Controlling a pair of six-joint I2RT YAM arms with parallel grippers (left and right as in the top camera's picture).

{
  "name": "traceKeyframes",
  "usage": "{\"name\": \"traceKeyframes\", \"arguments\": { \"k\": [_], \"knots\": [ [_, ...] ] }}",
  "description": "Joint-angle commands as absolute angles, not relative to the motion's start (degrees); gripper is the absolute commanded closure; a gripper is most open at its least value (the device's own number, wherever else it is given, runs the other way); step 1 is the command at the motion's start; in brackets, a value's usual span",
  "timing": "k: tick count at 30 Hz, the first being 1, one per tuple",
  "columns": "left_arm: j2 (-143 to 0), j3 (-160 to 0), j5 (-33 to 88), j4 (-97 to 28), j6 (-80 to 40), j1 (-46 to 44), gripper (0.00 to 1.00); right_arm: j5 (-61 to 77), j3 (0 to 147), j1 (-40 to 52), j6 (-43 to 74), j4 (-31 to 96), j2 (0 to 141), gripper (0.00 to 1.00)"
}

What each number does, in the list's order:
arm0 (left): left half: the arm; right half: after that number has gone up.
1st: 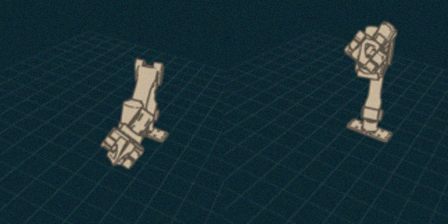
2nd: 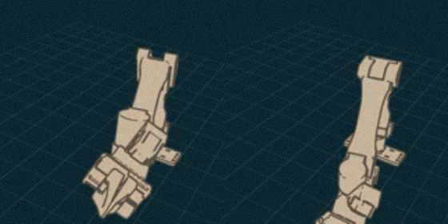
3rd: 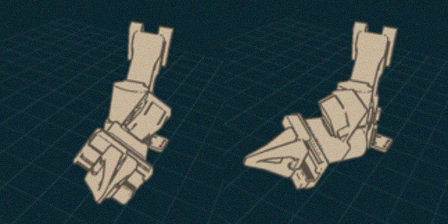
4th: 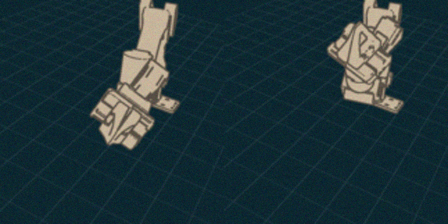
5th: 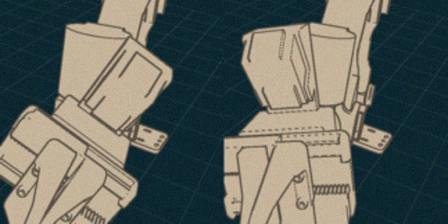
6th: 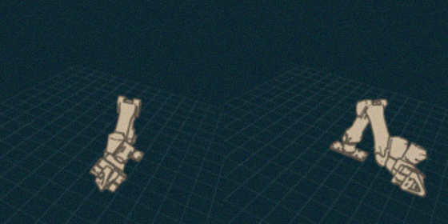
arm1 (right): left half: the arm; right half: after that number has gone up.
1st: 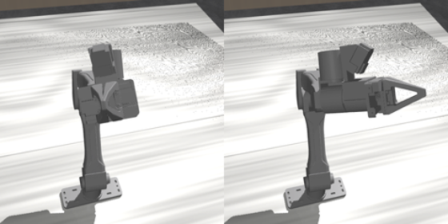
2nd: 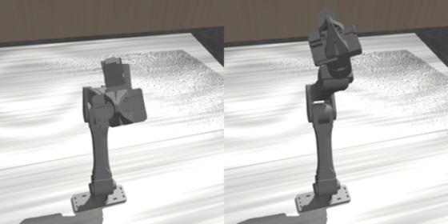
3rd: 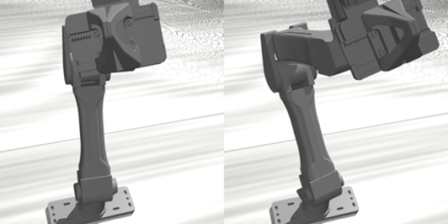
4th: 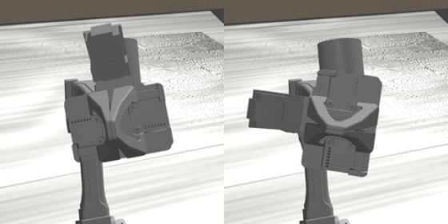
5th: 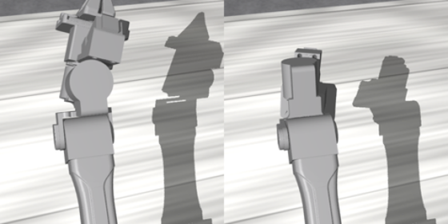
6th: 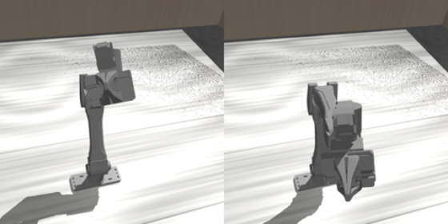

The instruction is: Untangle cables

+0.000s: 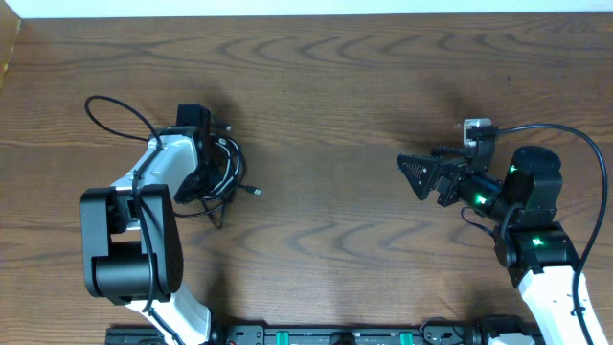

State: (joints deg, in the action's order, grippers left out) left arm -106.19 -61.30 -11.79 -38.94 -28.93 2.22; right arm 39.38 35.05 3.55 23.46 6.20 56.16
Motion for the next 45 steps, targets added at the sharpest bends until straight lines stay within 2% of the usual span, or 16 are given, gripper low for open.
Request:
{"name": "traceKeyframes", "arguments": {
  "k": [1, 12, 18, 25, 30, 40, 45],
  "knots": [
    [-108.3, -59.8, -8.3, -37.5, -29.3, 2.5, 0.92, 39.4, 35.9, 3.1, 23.1, 6.2, 56.2, 0.01],
    [-108.2, -59.8, -1.3, -31.1, -26.8, 2.4, 0.93, 39.3, 35.9, 3.1, 23.1, 6.2, 56.2, 0.01],
    [-106.9, -59.9, 10.2, -26.2, -20.2, 2.4, 0.93, 38.9, 35.9, 3.1, 23.1, 5.8, 56.2, 0.01],
    [-100.8, -59.9, 30.9, -22.2, -5.8, 2.4, 0.92, 38.9, 35.9, 3.1, 23.1, 5.8, 56.2, 0.01],
    [-95.9, -59.9, 36.5, -22.1, -5.6, 2.4, 0.93, 39.0, 35.9, 3.1, 23.1, 5.8, 56.2, 0.01],
    [-92.7, -59.9, 55.3, -19.3, -5.6, 0.7, 0.93, 39.0, 35.9, 3.1, 23.1, 5.8, 56.2, 0.01],
    [-92.7, -59.9, 57.0, -17.0, -5.6, -1.8, 0.92, 39.0, 35.9, 3.1, 23.1, 5.8, 56.3, 0.01]
  ]
}}
